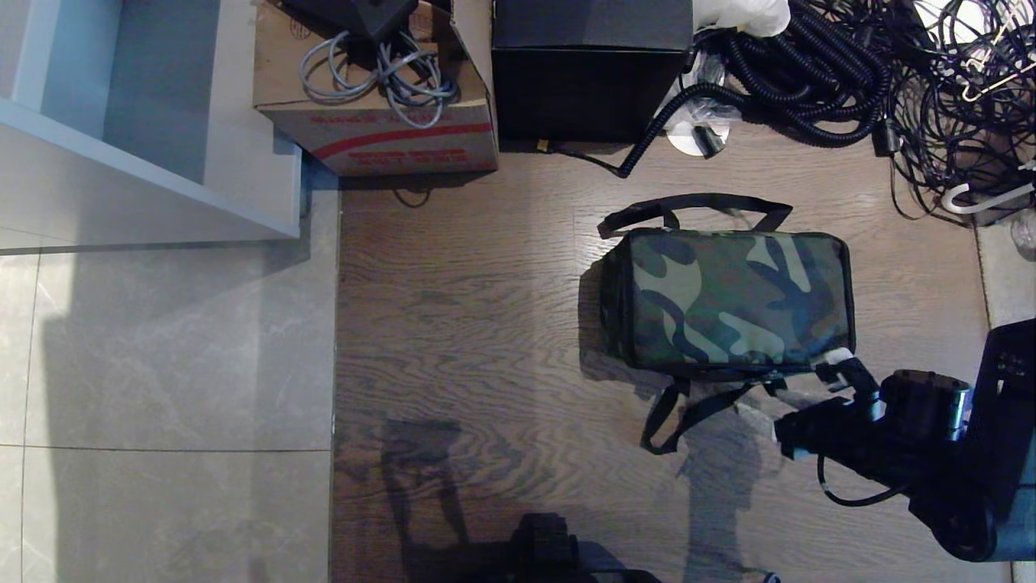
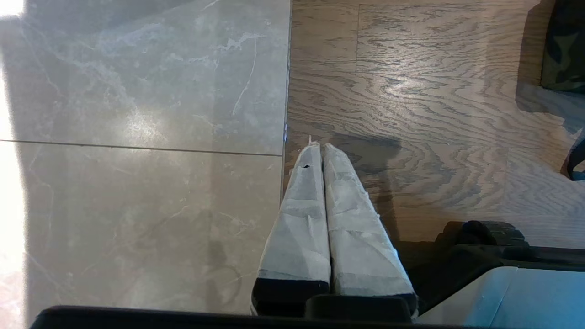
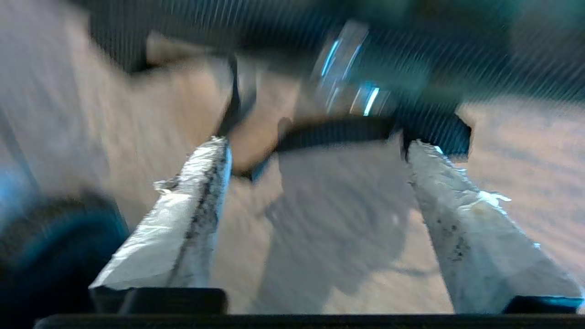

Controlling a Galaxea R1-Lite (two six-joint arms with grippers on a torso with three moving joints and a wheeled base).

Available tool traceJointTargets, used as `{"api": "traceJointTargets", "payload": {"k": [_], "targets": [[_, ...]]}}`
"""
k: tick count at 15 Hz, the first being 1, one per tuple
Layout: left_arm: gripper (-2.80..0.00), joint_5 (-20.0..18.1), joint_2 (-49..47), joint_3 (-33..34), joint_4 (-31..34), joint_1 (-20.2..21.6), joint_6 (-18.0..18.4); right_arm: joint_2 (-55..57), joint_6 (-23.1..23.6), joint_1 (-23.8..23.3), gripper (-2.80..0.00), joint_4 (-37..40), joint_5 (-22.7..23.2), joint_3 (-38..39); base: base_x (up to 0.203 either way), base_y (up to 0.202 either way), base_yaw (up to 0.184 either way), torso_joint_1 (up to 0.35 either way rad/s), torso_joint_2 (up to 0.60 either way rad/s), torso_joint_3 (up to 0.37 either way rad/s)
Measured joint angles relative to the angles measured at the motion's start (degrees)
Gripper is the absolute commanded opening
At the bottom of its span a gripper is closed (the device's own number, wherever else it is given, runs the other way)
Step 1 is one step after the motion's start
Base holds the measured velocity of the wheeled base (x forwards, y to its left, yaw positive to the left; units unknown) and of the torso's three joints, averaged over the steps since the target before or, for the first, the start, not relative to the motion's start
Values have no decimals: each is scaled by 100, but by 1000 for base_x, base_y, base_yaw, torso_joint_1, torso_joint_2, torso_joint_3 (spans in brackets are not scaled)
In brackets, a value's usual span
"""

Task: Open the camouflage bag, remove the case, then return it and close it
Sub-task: Open the top of the storage box

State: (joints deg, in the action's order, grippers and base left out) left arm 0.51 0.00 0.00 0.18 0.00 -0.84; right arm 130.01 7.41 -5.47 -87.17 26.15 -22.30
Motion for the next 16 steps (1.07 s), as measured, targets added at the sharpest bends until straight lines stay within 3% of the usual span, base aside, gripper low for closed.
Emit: {"api": "traceJointTargets", "payload": {"k": [12,16], "targets": [[-280,0,0,0,-2,0,0,1,-1203,2,0,-1,-23,-379,0,0,0,0,0,0],[-280,0,0,0,0,0,2,-325,-1172,21,0,-1,487,268,0,0,0,0,0,0]]}}
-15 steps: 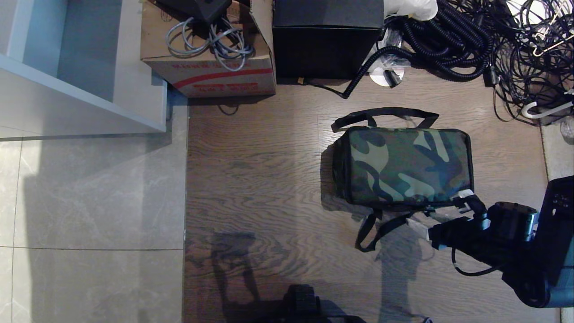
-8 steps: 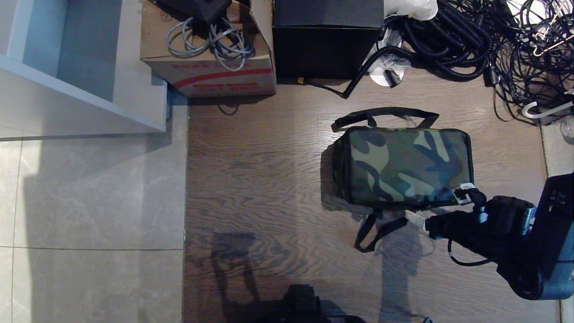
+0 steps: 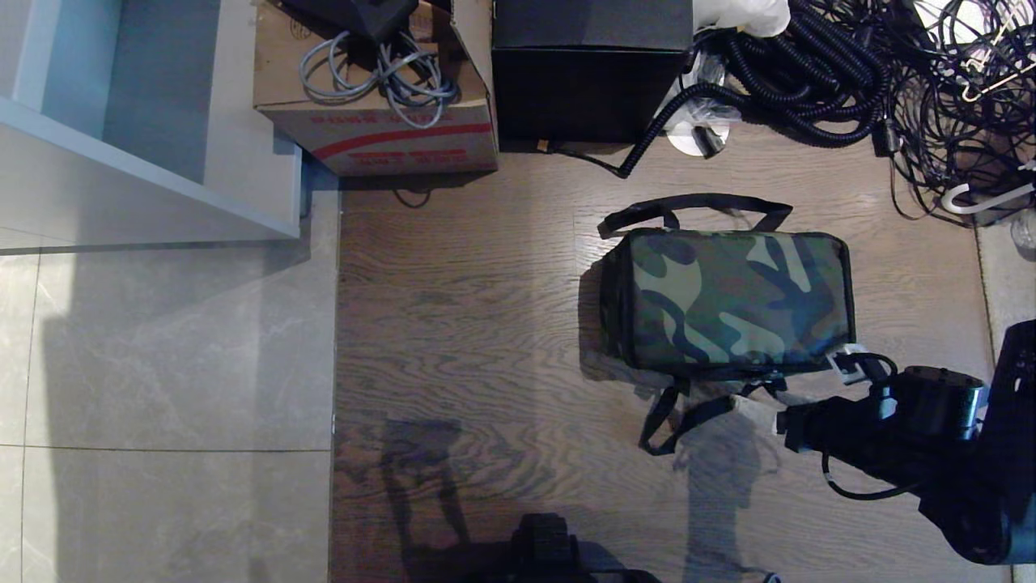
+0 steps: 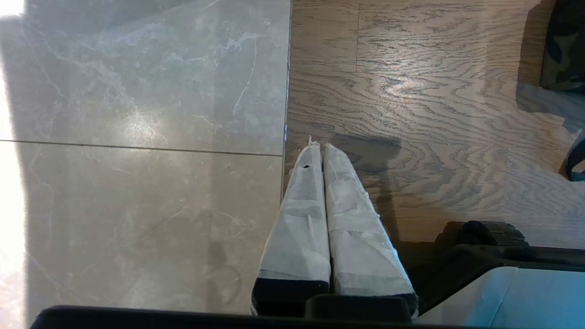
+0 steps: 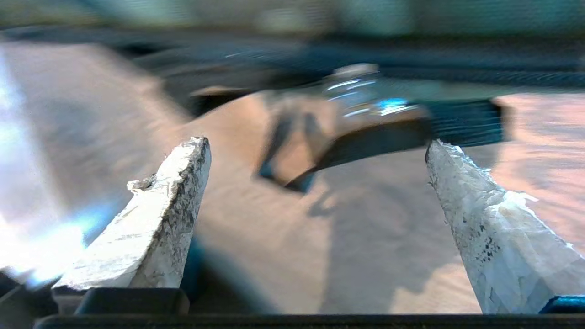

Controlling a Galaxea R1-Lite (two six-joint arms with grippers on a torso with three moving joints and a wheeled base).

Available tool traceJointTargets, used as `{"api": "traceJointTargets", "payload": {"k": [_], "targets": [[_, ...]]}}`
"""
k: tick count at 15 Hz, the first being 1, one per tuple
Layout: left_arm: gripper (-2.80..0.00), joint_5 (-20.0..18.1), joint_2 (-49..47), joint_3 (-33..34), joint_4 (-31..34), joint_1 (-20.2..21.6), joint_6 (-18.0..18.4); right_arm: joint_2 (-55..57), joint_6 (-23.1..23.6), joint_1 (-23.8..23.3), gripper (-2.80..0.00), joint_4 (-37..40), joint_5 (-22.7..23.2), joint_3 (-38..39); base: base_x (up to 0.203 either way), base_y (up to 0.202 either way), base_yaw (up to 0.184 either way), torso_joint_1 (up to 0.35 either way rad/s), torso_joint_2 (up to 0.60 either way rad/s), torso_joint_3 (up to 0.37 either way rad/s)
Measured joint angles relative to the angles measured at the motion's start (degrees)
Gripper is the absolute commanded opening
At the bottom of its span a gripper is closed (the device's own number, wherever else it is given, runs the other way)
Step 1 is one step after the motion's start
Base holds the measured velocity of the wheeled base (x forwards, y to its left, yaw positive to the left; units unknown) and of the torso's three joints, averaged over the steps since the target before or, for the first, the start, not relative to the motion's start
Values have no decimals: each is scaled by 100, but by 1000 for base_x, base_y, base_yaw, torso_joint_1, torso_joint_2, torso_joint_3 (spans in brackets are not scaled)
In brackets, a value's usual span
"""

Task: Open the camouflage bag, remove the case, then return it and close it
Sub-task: Open the top of the storage box

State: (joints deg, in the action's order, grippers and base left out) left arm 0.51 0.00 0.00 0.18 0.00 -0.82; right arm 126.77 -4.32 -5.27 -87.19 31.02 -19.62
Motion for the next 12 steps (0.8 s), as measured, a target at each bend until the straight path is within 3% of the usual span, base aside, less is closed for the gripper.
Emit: {"api": "traceJointTargets", "payload": {"k": [3,6,12], "targets": [[-280,0,0,0,-2,0,-3,-164,222,17,0,-2,153,173,0,0,0,0,0,0],[-280,0,0,0,-1,0,0,43,659,89,0,0,-259,92,0,0,0,0,0,0],[-280,0,0,0,0,0,-2,276,690,98,0,1,-494,-320,0,0,0,0,0,0]]}}
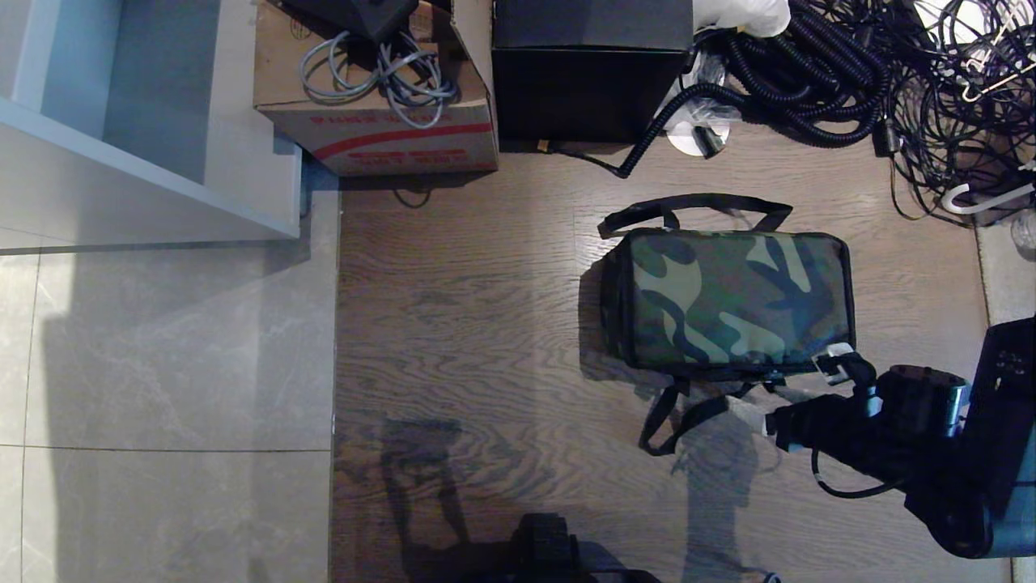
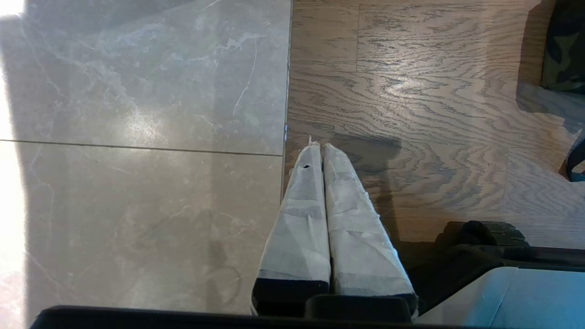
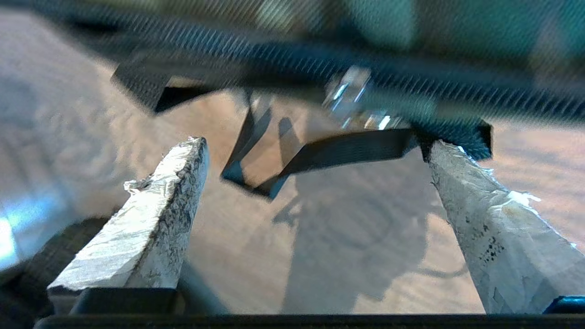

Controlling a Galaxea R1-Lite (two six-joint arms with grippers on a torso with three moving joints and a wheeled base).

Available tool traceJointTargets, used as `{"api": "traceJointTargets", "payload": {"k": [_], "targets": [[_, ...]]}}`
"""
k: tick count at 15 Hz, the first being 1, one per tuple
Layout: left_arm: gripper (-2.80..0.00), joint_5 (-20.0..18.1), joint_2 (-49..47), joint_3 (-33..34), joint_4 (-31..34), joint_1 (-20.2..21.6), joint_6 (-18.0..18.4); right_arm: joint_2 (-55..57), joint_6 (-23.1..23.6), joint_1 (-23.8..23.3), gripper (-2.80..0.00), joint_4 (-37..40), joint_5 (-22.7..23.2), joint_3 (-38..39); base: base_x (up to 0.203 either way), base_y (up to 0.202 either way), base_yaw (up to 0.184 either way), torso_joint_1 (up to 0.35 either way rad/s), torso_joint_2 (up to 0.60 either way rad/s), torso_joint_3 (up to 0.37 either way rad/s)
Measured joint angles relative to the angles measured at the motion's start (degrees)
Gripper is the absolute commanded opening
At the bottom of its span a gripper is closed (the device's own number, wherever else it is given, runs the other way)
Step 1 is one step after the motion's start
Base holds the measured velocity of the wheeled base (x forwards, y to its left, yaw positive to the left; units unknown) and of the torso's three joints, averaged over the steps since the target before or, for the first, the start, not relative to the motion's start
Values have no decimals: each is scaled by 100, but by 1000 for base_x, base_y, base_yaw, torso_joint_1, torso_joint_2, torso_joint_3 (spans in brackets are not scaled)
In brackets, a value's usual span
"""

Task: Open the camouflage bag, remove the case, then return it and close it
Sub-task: Open the top of the storage box

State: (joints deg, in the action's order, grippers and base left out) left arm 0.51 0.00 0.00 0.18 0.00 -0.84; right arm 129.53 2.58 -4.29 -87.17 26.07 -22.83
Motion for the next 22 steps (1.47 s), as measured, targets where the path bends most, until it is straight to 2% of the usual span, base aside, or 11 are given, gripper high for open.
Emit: {"api": "traceJointTargets", "payload": {"k": [7,8,22], "targets": [[-280,1,0,0,-2,0,1,66,-511,-28,0,-1,-171,-399,0,0,0,0,0,0],[-280,0,0,0,0,0,4,74,-585,-28,-280,2,-188,-410,0,0,0,0,0,0],[-280,0,0,0,0,0,-1,55,-605,-11,-280,-2,-179,-265,0,0,0,0,0,0]]}}
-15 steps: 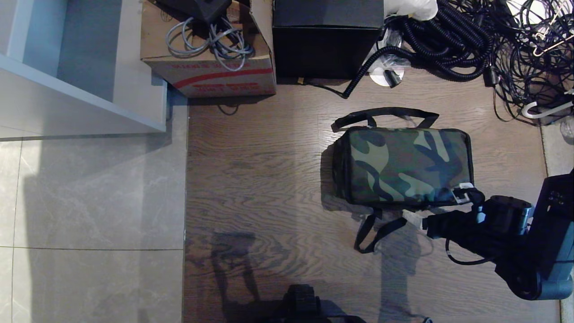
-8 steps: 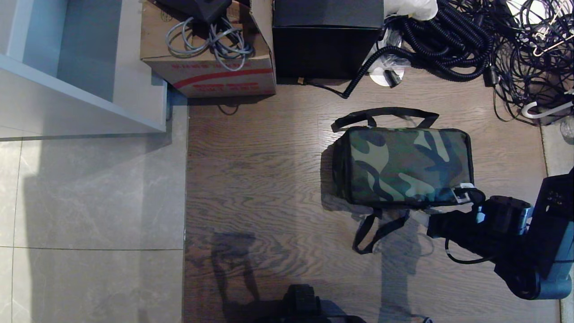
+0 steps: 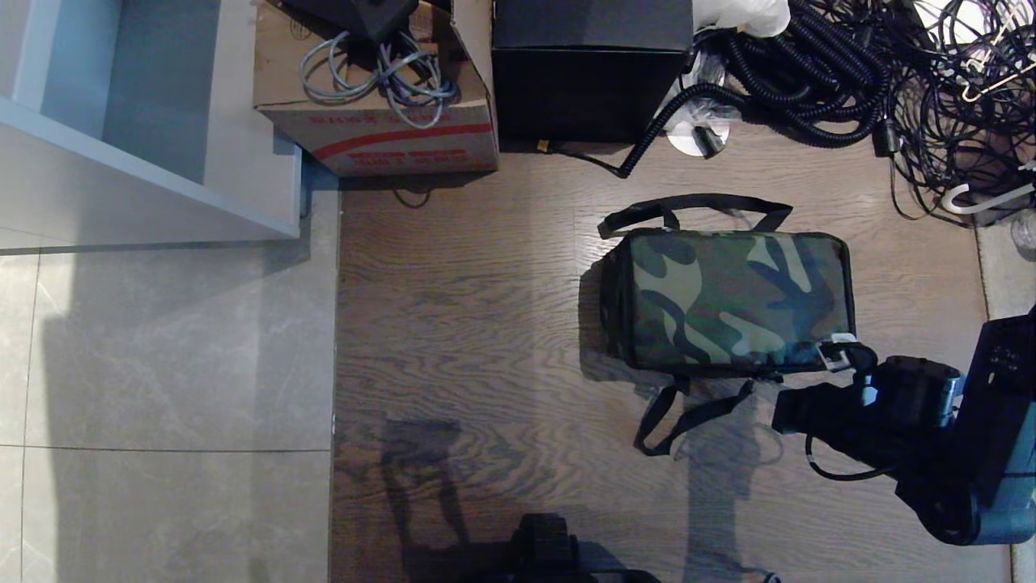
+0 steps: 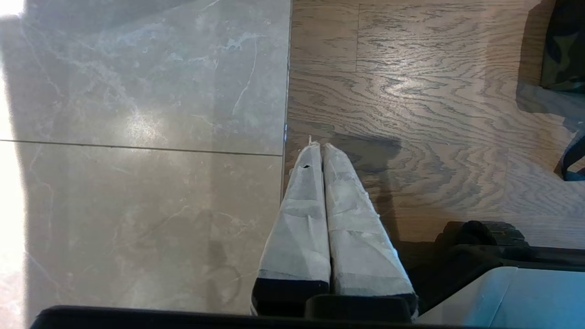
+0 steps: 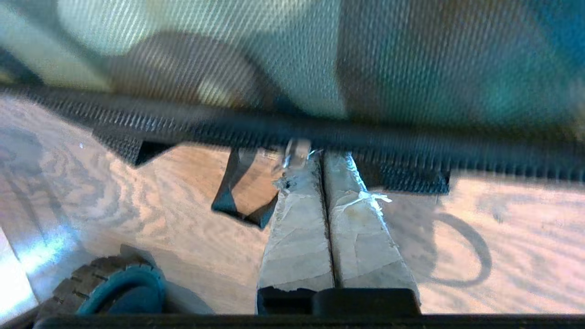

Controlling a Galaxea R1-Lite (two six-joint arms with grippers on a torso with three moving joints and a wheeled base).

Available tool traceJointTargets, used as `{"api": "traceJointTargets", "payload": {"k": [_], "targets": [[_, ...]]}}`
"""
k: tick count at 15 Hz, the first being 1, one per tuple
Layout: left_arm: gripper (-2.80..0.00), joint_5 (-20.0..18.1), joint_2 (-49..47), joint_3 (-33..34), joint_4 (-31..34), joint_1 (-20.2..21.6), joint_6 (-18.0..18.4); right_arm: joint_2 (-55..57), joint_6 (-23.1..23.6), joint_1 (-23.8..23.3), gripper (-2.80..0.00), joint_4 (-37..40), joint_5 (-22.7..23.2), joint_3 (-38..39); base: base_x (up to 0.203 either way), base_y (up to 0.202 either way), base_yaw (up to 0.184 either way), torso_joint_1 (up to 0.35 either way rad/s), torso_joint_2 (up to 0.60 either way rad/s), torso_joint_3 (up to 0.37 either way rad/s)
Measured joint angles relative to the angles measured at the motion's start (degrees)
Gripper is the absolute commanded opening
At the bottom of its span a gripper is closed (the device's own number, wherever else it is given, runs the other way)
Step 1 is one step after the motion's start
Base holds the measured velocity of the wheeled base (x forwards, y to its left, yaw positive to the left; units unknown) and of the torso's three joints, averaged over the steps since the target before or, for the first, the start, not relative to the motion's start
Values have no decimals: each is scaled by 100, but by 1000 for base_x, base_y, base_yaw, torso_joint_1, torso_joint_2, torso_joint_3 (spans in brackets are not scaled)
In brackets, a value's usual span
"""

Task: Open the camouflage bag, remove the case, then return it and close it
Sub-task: Open the top of the storage box

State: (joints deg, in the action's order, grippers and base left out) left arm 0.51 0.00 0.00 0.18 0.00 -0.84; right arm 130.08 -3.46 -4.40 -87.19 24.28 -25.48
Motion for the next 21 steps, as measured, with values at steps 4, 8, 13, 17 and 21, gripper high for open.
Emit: {"api": "traceJointTargets", "payload": {"k": [4,8,13,17,21], "targets": [[-280,0,0,0,0,0,0,-149,395,-1,-280,-2,243,424,0,0,0,0,0,0],[-280,-2,0,0,0,0,-1,-309,643,-67,-280,2,562,757,0,0,0,0,0,0],[-280,0,0,0,0,0,0,-1063,297,-100,-280,844,680,707,0,0,0,0,0,0],[-280,0,0,0,0,0,0,-2456,-446,-107,-280,3060,1002,638,0,0,0,0,0,0],[-280,0,0,0,-2,0,2,-4629,-833,-118,-280,5055,1840,633,0,0,0,0,0,0]]}}
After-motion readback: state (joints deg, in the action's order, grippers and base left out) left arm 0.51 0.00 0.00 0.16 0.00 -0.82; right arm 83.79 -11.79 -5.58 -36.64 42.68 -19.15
